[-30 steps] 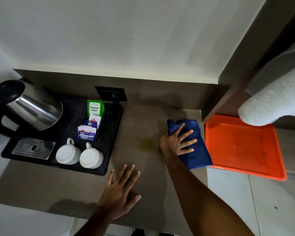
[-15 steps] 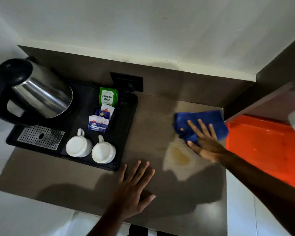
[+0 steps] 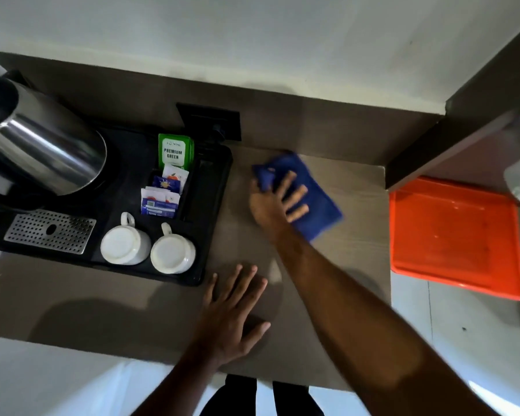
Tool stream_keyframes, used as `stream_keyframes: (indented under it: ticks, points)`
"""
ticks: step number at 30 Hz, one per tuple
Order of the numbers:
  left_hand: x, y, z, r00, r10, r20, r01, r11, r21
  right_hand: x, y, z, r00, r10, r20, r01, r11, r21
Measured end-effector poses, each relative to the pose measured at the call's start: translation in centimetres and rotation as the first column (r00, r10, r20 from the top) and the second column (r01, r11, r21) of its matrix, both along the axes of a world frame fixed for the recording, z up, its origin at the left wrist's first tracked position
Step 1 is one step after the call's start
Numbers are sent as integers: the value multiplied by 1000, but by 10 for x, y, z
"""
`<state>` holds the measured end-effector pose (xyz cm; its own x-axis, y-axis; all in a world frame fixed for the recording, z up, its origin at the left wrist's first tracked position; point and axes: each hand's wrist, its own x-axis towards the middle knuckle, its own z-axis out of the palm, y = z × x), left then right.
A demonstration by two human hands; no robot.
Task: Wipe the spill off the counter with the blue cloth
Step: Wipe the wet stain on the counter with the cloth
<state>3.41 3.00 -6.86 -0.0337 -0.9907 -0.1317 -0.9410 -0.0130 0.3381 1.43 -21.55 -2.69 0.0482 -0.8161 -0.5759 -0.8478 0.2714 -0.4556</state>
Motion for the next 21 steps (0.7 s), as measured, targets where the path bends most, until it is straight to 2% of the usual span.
stream_keyframes:
  ticks: [1,2,3,4,6,8,12,15,17,19,21]
  points:
    - [0,-1,0,1000,-3,7,3,1000,-5,-10,6,5,960,270,-68,-276,955,-107]
    - [0,-1,1,1000,-4,18,4,1000,-6,-26,10,2,827,552,-102,-561,822,-95]
    - [0,-1,1,1000,-3,30,3,1000,-7,-47,10,-3,632,765,-121,-774,631,-53]
    - [0,-2,2,999,-7,44,7,1000,-7,-67,8,-7,495,860,-128,-868,494,-38]
    - [0,0,5,997,-29,70,29,1000,-3,-117,13,-9,396,902,-171,-917,398,-21]
    - [1,-1,8,995,-48,83,49,999,-9,-164,36,-4,417,882,-218,-905,425,-13]
    - [7,2,12,996,-61,72,61,998,-2,-221,165,10,631,734,-251,-774,614,-152]
    - [14,24,4,997,28,70,-26,999,-29,-194,249,5,799,543,-258,-592,787,-175]
    - [15,35,1,996,52,77,-50,998,-37,-164,226,-1,875,442,-200,-480,848,-226]
    - [16,35,-1,996,59,68,-57,998,-29,-137,143,-17,893,349,-283,-436,825,-359]
    - [17,34,0,995,54,83,-53,998,-20,-106,49,-27,904,268,-333,-381,859,-342]
